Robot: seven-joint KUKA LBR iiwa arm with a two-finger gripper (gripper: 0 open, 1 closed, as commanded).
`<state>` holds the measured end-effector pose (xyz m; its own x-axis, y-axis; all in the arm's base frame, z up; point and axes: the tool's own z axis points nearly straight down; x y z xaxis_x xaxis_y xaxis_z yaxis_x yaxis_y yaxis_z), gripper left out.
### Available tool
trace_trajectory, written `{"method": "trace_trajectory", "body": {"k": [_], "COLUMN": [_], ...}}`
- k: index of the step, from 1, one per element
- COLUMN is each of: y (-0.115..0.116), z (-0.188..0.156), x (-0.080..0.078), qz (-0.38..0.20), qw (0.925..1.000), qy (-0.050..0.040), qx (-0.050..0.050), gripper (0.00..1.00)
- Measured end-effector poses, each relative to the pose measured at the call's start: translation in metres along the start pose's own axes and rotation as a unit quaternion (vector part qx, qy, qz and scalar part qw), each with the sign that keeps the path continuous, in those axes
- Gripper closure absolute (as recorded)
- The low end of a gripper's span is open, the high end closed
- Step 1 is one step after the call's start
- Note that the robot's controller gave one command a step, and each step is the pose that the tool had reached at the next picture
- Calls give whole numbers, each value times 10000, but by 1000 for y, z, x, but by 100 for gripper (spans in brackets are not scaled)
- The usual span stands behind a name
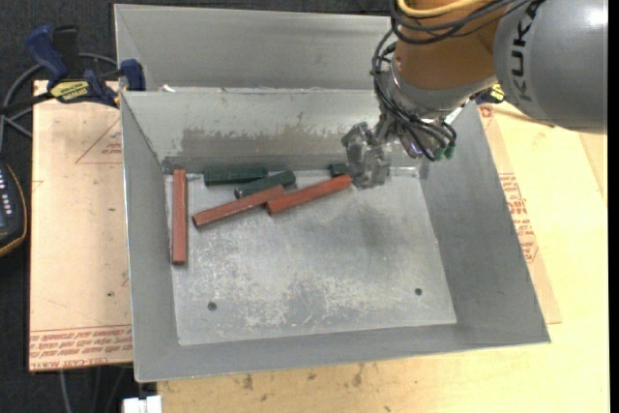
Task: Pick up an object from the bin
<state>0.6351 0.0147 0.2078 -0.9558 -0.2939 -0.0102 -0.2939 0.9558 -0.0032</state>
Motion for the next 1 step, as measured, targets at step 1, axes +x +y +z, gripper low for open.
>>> {"method": "trace_trajectory", "body": {"k": [1], "y": [50], "z": [56], "x": [-22], "qz": [338], "qw": [9994], "qy": [55], "qx": [-34], "gripper": [100]}}
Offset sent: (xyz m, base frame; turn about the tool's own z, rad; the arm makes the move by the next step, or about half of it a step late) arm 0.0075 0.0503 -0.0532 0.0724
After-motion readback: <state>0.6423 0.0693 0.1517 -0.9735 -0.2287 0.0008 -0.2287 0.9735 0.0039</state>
